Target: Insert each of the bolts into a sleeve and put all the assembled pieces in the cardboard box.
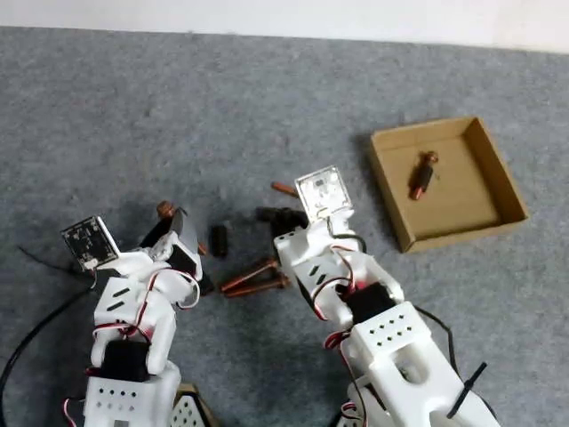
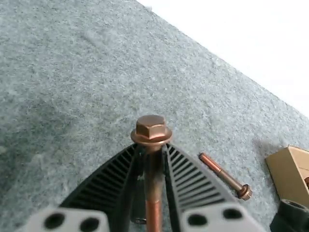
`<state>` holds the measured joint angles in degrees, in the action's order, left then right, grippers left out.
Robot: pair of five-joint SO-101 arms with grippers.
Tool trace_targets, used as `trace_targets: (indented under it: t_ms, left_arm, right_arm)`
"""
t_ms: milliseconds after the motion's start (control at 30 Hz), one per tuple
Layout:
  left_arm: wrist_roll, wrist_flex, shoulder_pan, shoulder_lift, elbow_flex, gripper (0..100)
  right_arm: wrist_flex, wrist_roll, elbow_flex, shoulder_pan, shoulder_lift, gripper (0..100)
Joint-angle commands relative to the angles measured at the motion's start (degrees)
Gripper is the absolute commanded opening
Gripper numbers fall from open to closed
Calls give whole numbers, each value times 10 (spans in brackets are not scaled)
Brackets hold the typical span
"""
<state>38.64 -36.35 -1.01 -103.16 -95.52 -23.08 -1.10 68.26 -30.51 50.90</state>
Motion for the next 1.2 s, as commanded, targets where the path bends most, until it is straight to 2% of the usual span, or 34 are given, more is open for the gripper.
trace_targets:
  t_ms: [0,233,500,667,900,1067,1167]
  left_arm:
    - [-2,14,-4,-13,5,5]
    - [-2,14,-4,-13,5,5]
    - [-2,14,-4,-13,4,5]
    - [-2,14,-4,-13,4,5]
    - [-2,15,-4,-13,4,5]
    - [-1,20,-2,-13,30,5]
    - [-1,19,0,-13,78,5]
  right_arm:
    - [16,-6,-3,-6,22,5]
    - [16,-6,14,-5,54,5]
    - [15,-5,130,-4,320,5]
    - [14,-6,179,-5,415,5]
    - [12,-9,247,-62,500,5]
    - [10,-9,296,-63,547,5]
    - [-29,-9,296,-65,544,5]
